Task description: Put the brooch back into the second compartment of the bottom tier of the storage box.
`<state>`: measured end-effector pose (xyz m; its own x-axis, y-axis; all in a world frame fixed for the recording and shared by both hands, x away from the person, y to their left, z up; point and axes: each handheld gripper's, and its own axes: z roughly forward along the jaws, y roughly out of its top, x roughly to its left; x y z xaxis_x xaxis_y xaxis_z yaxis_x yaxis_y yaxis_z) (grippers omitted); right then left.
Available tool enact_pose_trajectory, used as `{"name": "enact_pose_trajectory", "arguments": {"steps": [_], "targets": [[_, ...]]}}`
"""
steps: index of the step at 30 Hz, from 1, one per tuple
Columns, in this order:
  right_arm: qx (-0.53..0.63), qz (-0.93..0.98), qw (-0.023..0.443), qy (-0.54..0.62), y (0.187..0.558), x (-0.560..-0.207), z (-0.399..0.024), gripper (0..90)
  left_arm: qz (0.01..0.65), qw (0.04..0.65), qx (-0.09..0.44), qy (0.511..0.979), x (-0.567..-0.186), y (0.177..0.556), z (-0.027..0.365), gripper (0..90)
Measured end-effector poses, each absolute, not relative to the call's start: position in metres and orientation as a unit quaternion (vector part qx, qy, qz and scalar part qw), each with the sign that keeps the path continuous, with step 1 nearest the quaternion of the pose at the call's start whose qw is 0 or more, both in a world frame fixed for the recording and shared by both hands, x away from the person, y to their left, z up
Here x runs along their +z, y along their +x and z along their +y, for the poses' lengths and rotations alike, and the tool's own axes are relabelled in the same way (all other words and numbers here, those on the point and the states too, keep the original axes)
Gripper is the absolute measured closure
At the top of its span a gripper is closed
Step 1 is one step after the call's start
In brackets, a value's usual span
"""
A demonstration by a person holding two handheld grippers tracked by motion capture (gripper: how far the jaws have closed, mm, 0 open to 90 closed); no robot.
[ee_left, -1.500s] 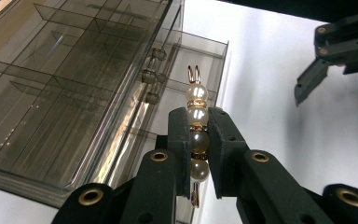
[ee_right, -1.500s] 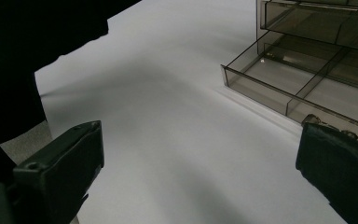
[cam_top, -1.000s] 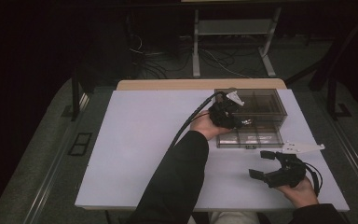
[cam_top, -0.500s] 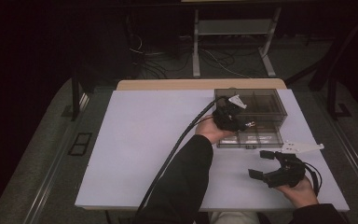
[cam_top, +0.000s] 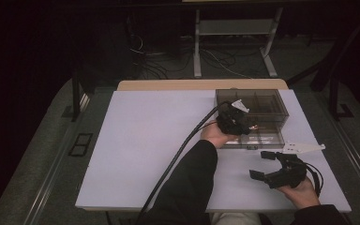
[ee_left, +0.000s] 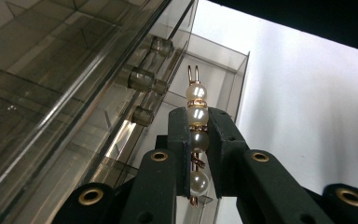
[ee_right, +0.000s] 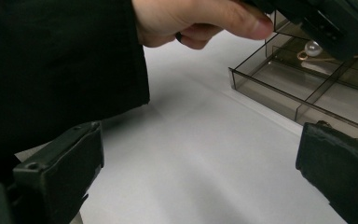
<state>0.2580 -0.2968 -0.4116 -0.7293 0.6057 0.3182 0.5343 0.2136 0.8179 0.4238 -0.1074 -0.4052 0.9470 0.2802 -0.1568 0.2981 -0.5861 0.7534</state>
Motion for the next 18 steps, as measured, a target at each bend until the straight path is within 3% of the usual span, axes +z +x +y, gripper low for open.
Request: {"name": "enact_pose_trajectory", "arguments": {"steps": [18], "targets": [[0.510, 0.780, 0.033, 0.360, 0.258, -0.411, -0.296, 0.6, 0.175, 0.425, -0.021, 0.888, -0.427, 0.426, -0.119, 79.3]]}}
